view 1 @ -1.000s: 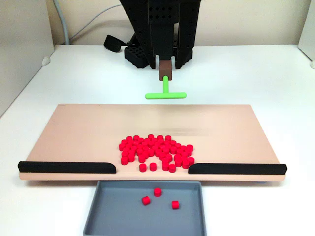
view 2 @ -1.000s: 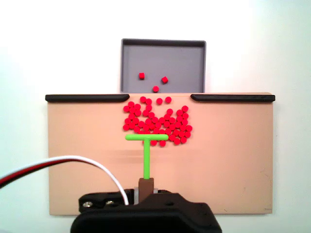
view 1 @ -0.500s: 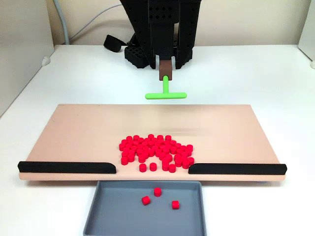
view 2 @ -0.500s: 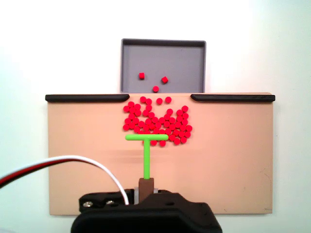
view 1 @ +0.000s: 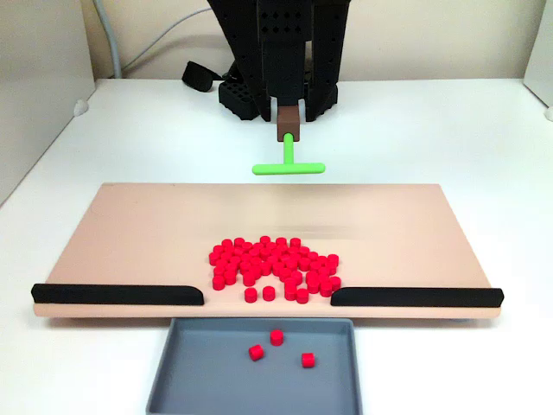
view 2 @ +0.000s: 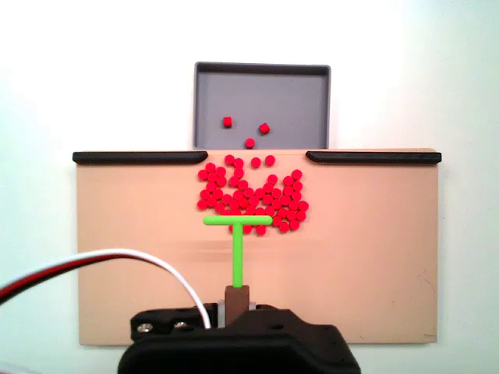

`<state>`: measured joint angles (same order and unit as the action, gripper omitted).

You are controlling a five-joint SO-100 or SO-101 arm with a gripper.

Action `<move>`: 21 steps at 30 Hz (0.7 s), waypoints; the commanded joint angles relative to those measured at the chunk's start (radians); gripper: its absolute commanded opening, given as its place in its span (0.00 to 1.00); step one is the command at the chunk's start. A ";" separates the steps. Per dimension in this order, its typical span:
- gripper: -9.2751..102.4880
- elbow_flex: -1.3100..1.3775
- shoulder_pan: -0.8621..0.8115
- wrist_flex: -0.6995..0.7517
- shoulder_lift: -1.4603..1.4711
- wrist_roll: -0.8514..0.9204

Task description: Gather the right side granules

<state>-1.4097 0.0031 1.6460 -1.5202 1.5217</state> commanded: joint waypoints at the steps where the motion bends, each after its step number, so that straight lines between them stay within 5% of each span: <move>1: 0.08 0.014 -0.009 -0.005 -0.021 0.005; 11: 0.08 0.005 -0.014 -0.002 -0.015 0.124; 21: 0.08 0.005 -0.172 -0.002 -0.023 0.505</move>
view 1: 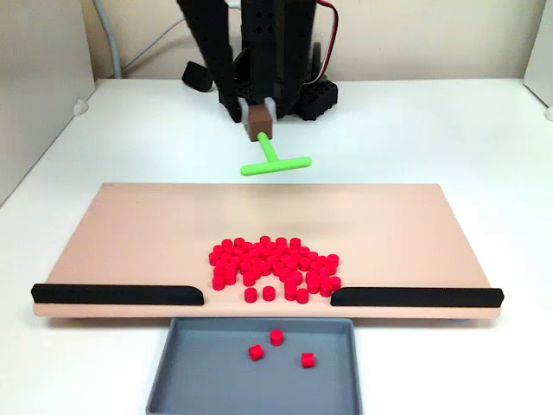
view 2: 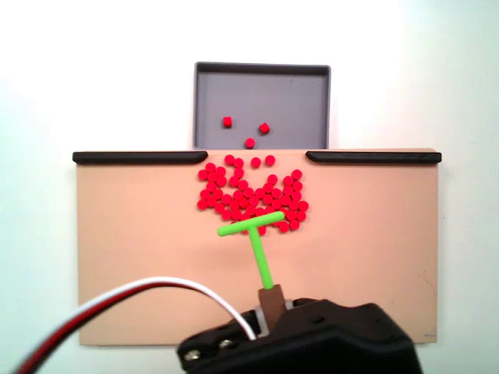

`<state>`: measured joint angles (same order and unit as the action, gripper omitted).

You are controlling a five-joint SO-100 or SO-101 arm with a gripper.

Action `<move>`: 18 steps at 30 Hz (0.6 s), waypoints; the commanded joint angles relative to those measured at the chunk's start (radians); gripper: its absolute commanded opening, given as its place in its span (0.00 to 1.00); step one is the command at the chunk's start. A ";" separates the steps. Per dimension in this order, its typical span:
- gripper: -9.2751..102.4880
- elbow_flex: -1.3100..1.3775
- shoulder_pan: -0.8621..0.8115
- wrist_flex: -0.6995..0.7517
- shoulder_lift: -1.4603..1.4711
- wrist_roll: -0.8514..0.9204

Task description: Gather the right side granules

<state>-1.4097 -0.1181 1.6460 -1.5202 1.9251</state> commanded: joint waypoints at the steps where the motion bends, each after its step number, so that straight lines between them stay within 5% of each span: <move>1: 0.08 0.005 -0.074 -0.002 -0.025 0.144; 18: 0.08 0.017 -0.230 -0.015 0.009 0.864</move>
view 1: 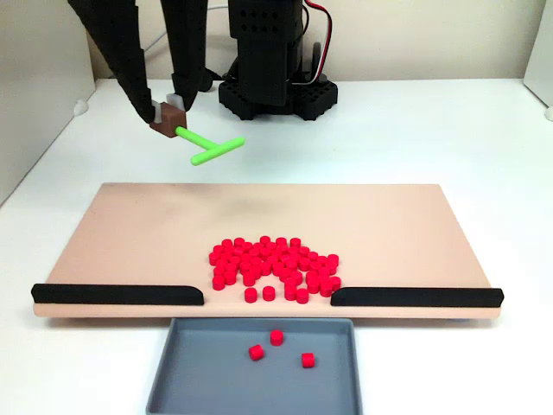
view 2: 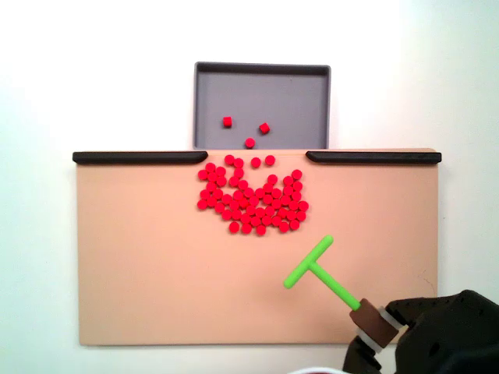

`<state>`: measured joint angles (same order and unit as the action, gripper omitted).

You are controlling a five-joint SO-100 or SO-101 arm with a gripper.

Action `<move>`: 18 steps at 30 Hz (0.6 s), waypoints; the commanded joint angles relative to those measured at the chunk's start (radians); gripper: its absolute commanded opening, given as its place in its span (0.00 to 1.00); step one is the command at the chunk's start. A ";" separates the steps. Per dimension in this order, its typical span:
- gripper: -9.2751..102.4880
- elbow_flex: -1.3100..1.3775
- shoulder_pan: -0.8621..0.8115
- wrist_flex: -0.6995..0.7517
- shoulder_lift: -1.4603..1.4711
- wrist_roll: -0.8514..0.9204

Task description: Gather the right side granules

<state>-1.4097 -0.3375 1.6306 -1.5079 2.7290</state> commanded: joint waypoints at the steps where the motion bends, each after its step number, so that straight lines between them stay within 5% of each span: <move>1: 0.08 0.017 -0.014 0.000 -0.002 0.074; 18: 0.08 0.020 -0.067 -0.101 0.086 0.267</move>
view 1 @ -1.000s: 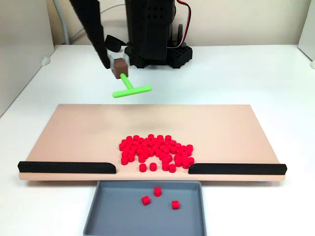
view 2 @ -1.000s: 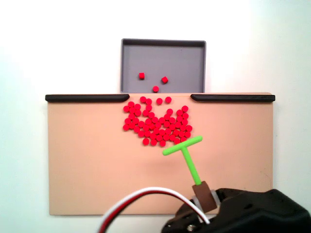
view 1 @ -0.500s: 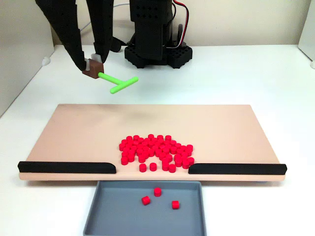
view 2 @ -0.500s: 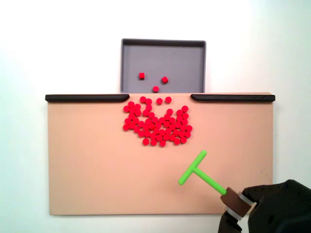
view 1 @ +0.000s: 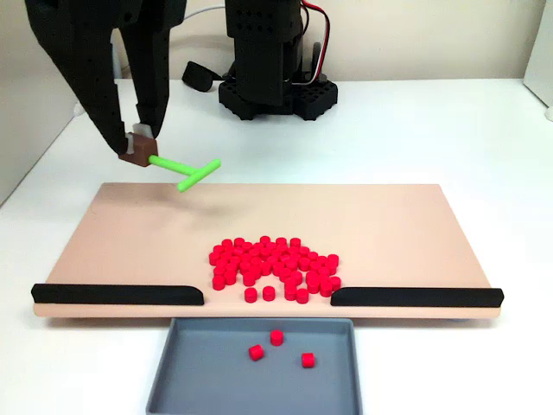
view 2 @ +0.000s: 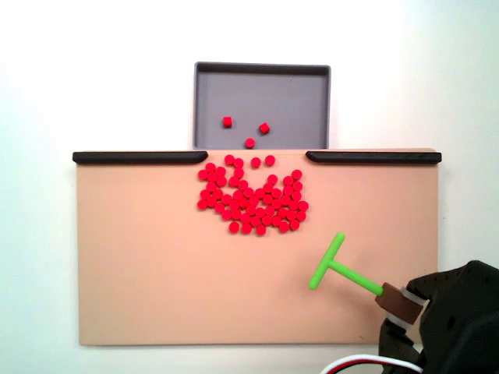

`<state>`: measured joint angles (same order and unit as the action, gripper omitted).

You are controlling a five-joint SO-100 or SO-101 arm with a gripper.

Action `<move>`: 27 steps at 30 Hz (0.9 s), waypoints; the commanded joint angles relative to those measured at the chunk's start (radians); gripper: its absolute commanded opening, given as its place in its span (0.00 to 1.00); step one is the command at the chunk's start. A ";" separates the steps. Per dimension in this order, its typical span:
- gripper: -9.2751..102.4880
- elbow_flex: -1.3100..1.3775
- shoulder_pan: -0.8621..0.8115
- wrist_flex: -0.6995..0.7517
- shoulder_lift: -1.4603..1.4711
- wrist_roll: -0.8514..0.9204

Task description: Gather the right side granules

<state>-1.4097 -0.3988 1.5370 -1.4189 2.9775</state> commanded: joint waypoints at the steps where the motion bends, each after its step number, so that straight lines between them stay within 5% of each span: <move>1: 0.08 0.020 -0.006 -0.014 0.002 0.031; 27: 0.08 0.002 -0.002 -0.156 0.103 0.204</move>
<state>-1.4097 -0.4004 1.3883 -1.3131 3.1738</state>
